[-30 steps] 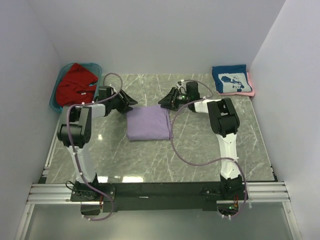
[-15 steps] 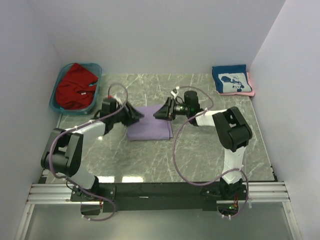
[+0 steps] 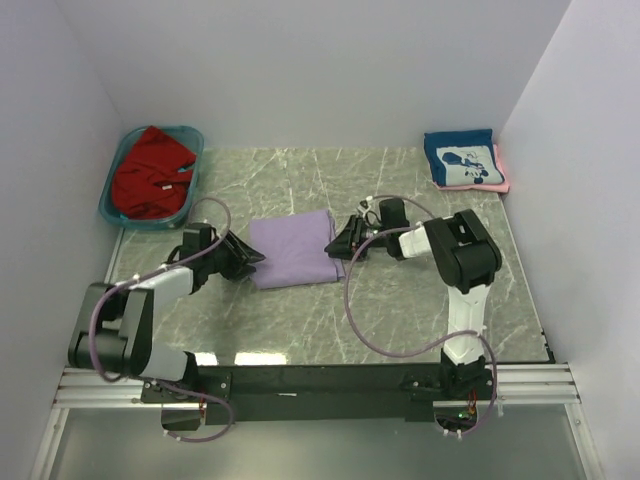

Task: Fold and stack the t-shirts
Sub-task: Fold the tshirt

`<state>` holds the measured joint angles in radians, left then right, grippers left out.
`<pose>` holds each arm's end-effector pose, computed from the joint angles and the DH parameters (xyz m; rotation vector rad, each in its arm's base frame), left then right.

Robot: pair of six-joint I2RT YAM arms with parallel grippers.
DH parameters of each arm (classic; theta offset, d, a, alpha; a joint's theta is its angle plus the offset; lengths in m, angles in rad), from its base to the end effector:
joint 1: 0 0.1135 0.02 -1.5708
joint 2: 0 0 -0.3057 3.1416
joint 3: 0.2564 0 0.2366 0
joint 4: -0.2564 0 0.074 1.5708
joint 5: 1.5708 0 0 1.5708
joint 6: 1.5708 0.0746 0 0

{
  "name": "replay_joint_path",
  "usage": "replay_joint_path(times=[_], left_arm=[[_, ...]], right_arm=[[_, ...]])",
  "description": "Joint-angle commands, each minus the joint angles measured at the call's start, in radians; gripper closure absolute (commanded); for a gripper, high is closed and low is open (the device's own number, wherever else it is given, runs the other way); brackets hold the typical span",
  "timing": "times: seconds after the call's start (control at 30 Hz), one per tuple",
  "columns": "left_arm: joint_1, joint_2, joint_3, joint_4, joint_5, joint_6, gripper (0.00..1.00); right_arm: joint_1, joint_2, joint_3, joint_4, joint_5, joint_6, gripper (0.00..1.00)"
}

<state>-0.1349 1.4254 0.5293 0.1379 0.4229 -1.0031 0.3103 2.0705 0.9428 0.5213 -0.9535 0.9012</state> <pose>0.2621 -0.0665 0.1771 -0.8359 2.3480 -1.0241 0.3767 0.1847 0.1340 0.0754 2.3992 1.6744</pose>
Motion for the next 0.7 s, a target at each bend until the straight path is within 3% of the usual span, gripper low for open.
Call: replay_joint_path(times=[0.0, 0.13, 0.23, 0.33, 0.57, 0.67], left_arm=[[-0.005, -0.118, 0.069, -0.159, -0.093, 0.092, 0.45], [-0.074, -0.262, 0.103, -0.245, -0.148, 0.11, 0.46], [-0.13, -0.273, 0.107, -0.245, -0.145, 0.08, 0.5], [-0.144, -0.222, 0.074, -0.198, -0.119, 0.038, 0.62], [-0.146, -0.014, 0.008, -0.096, -0.084, -0.012, 0.68], [-0.131, 0.036, -0.043, -0.106, -0.098, -0.043, 0.69]], right_arm=[[0.033, -0.171, 0.007, -0.093, 0.048, -0.088, 0.62], [0.098, -0.286, -0.024, -0.096, 0.081, -0.067, 0.62], [0.171, -0.308, -0.015, -0.046, 0.067, -0.009, 0.61], [0.237, -0.261, 0.005, 0.029, 0.068, 0.056, 0.62], [0.279, 0.001, -0.002, 0.26, 0.052, 0.243, 0.65], [0.253, 0.074, -0.042, 0.276, 0.067, 0.269, 0.65]])
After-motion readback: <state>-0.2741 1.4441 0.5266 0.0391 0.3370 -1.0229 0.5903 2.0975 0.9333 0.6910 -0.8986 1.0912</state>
